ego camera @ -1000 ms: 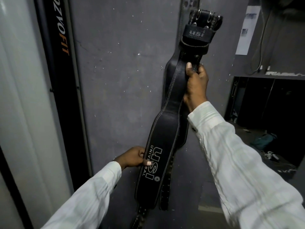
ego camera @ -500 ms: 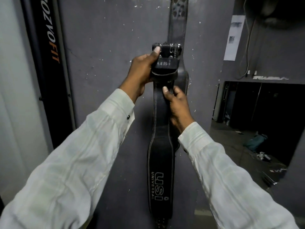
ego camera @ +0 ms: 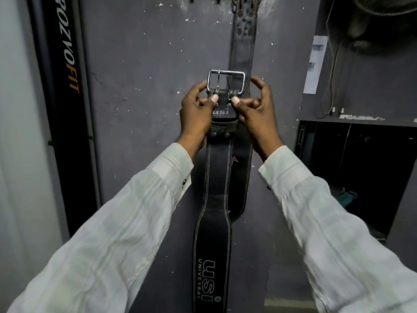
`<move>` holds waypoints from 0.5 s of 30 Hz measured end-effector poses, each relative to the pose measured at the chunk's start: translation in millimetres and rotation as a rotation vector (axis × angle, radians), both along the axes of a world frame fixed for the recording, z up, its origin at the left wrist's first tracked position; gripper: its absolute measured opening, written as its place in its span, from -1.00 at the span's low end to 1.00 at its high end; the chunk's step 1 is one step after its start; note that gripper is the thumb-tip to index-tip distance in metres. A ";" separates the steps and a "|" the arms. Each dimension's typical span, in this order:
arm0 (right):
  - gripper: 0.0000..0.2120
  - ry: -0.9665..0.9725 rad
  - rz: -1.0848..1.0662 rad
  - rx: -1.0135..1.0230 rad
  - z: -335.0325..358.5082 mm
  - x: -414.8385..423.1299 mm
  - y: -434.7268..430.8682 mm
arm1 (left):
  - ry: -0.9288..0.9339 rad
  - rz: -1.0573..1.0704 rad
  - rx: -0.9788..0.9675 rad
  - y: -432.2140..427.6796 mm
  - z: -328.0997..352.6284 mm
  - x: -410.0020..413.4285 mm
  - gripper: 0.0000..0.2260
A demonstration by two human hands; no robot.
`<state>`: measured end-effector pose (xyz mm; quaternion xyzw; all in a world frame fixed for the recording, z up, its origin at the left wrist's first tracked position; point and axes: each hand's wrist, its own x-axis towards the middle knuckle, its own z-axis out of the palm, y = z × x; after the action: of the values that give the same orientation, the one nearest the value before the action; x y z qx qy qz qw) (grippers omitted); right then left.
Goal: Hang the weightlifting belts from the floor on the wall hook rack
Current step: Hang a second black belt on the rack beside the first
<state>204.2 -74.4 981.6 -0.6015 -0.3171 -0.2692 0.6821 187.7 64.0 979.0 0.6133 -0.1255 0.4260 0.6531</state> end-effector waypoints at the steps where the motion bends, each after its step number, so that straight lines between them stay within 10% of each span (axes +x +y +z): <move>1: -0.49 -0.006 -0.032 -0.004 -0.8 1.5 2.8 | -0.002 0.023 0.020 -1.1 1.5 -2.1 -0.65; 15: -0.63 -0.212 -0.303 0.050 56.7 48.7 55.8 | -0.097 0.184 0.161 37.4 56.2 52.1 -0.60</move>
<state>253.0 -18.5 1038.3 -0.5933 -0.2864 -0.4385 0.6113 239.8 101.4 1035.3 0.6514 -0.1341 0.5017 0.5532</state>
